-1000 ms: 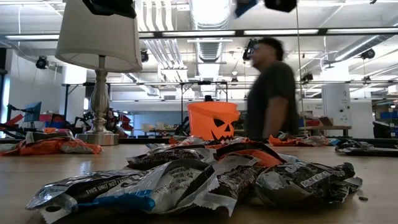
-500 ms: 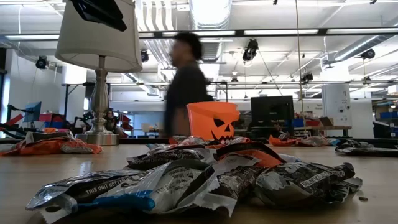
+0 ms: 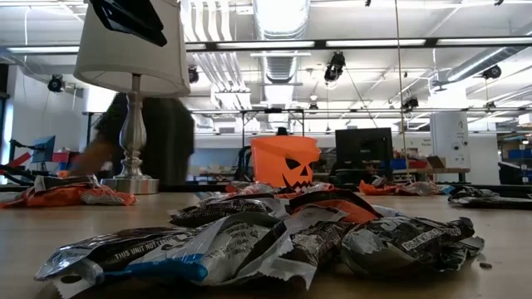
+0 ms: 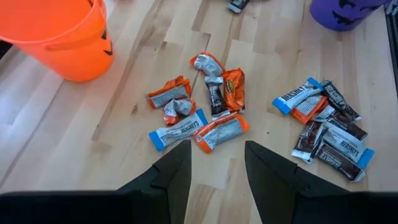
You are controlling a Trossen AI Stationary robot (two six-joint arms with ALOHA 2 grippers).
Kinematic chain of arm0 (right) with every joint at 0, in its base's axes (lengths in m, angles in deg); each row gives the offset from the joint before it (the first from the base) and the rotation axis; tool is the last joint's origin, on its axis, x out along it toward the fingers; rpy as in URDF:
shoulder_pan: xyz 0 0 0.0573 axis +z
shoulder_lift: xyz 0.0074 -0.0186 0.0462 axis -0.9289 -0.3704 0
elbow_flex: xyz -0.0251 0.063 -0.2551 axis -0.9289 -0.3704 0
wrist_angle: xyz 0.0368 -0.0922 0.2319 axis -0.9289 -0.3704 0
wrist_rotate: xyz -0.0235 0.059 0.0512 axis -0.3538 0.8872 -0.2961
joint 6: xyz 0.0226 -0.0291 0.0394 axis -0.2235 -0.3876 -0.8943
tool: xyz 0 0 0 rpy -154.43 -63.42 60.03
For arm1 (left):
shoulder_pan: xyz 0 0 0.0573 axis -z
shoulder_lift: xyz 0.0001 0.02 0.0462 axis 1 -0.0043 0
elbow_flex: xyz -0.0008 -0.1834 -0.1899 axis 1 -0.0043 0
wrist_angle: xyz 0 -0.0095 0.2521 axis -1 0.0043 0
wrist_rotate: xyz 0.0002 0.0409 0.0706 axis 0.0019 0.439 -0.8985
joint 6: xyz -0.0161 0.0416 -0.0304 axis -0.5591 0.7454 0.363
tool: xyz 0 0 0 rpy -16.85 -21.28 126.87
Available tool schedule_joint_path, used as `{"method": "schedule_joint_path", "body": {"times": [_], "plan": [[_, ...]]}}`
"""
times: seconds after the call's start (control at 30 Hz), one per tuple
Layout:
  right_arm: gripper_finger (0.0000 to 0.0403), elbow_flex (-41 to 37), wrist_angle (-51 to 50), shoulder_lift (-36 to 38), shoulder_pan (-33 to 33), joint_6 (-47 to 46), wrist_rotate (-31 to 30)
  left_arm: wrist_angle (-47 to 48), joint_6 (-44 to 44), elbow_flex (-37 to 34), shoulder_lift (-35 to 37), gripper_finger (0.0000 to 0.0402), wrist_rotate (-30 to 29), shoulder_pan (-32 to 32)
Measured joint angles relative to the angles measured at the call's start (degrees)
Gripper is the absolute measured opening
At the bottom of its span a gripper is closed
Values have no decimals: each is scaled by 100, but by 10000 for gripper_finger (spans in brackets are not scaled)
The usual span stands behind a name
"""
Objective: Organize candy in baskets
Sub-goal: Put the white chocolate into the purple bucket
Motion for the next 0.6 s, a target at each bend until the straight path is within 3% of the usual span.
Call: {"method": "schedule_joint_path", "body": {"times": [0.6], "plan": [[13,-426,748,-26,279,-492,17,409,-243,0,0,122,56,-9]]}}
